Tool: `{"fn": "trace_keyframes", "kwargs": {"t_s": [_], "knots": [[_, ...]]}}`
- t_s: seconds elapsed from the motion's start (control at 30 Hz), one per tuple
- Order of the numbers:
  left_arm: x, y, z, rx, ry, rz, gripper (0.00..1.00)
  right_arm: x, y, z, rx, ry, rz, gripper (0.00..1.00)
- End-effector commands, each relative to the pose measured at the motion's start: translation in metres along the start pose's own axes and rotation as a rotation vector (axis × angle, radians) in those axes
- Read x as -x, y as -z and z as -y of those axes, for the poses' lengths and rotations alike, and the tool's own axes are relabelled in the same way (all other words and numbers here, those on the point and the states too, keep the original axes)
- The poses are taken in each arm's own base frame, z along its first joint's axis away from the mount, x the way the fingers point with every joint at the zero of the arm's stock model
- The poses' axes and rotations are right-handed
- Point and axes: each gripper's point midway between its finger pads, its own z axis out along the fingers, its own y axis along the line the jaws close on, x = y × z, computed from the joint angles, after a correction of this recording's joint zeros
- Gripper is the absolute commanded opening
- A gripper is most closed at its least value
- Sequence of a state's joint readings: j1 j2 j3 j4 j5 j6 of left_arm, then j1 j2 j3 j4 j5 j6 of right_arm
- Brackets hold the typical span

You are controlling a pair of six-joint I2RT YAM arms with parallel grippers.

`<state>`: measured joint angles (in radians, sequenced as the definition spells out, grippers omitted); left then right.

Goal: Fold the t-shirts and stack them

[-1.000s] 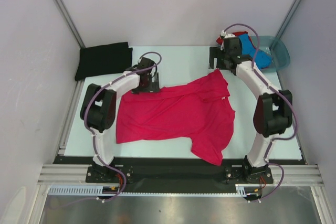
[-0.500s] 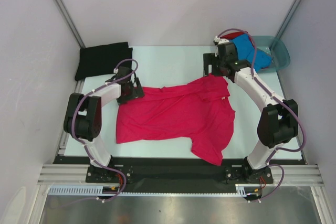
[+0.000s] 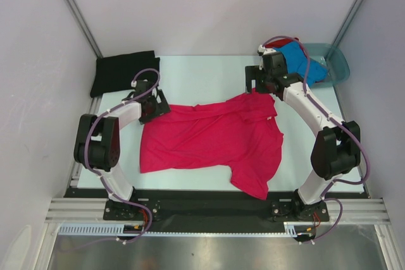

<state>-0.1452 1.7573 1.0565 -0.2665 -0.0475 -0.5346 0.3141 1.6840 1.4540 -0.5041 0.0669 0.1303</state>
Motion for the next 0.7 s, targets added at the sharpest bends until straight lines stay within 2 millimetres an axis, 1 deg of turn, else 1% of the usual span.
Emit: {"fn": "trace_keyframes", "kwargs": {"t_s": [0.0, 0.07, 0.17, 0.27, 0.4, 0.47, 0.5, 0.57, 0.6, 0.63, 0.67], "knots": [[0.023, 0.017, -0.001, -0.032, 0.055, 0.093, 1.0, 0.011, 0.012, -0.001, 0.004, -0.007, 0.042, 0.93], [0.029, 0.022, -0.001, -0.044, 0.059, 0.123, 1.0, 0.01, 0.01, -0.002, 0.007, -0.004, 0.035, 0.93], [0.029, 0.023, -0.005, -0.03, 0.054, 0.128, 1.0, 0.009, 0.007, -0.002, 0.008, -0.008, 0.031, 0.93], [0.024, 0.016, -0.009, -0.02, 0.055, 0.106, 1.0, 0.009, 0.007, -0.002, 0.009, -0.002, 0.029, 0.93], [0.019, 0.008, -0.007, -0.039, 0.062, 0.085, 1.0, 0.009, 0.01, 0.001, -0.008, 0.0, 0.029, 0.93], [0.017, 0.006, -0.008, -0.038, 0.06, 0.079, 0.95, 0.008, 0.01, 0.002, -0.009, 0.006, 0.027, 0.93], [0.016, 0.005, -0.008, -0.036, 0.058, 0.076, 0.91, 0.009, 0.011, 0.002, -0.012, 0.005, 0.031, 0.93], [0.015, 0.003, -0.009, -0.037, 0.052, 0.072, 0.75, 0.009, 0.011, 0.002, -0.014, 0.005, 0.03, 0.93], [0.014, 0.002, -0.009, -0.037, 0.047, 0.07, 0.69, 0.008, 0.01, 0.003, -0.014, 0.006, 0.028, 0.93], [0.013, 0.002, -0.01, -0.035, 0.049, 0.066, 0.65, 0.009, 0.01, 0.002, -0.013, 0.006, 0.028, 0.93], [0.012, 0.0, -0.011, -0.029, 0.049, 0.061, 0.68, 0.008, 0.009, 0.002, -0.013, 0.004, 0.027, 0.93]]}}
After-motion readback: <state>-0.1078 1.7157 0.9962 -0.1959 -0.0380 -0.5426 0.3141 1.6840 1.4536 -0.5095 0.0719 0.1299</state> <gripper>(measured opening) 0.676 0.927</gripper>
